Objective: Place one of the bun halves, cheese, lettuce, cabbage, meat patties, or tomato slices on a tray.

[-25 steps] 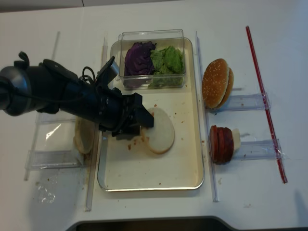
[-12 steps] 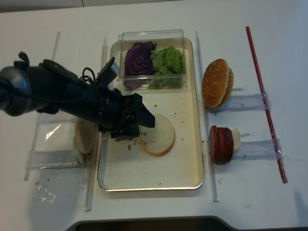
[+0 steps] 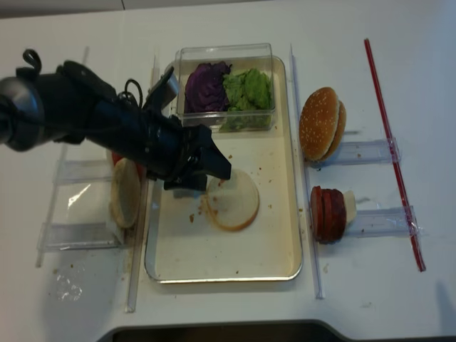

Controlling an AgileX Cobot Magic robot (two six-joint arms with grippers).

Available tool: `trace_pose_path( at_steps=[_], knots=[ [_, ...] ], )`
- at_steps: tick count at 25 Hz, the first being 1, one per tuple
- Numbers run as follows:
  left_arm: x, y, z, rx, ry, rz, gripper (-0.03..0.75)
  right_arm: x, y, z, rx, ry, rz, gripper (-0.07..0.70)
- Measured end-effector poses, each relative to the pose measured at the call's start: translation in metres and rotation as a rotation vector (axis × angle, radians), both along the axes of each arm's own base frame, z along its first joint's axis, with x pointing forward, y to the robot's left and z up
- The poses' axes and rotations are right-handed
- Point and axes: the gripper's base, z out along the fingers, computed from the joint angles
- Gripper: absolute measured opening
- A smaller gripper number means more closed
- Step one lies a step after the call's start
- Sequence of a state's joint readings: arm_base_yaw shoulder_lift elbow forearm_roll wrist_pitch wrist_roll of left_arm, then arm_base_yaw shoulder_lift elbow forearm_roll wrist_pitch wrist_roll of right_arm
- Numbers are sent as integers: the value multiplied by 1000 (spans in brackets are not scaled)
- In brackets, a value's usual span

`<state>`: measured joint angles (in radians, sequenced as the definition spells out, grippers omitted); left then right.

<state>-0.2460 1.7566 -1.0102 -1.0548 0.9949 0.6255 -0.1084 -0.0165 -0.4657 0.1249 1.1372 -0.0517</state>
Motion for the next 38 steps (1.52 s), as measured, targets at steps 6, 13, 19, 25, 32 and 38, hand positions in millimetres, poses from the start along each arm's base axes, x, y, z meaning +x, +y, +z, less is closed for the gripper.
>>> trace_pose_path(
  at_steps=[6,13,19,25,32,38],
  knots=[
    [8,0,16,32,-12,-49,464,0,0,0,0,0,0,692],
    [16,4,44,111,-89,-80,461,0,0,0,3,0,-2,692],
    [11,15,78,235,-193,-94,461,0,0,0,3,0,-2,692],
    [3,27,92,352,-230,-87,461,0,0,0,3,0,-2,692],
    [-6,48,98,563,-242,-67,461,0,0,0,3,0,-2,692],
    [-12,61,108,686,-255,-24,461,0,0,0,3,0,-2,692]
  ],
)
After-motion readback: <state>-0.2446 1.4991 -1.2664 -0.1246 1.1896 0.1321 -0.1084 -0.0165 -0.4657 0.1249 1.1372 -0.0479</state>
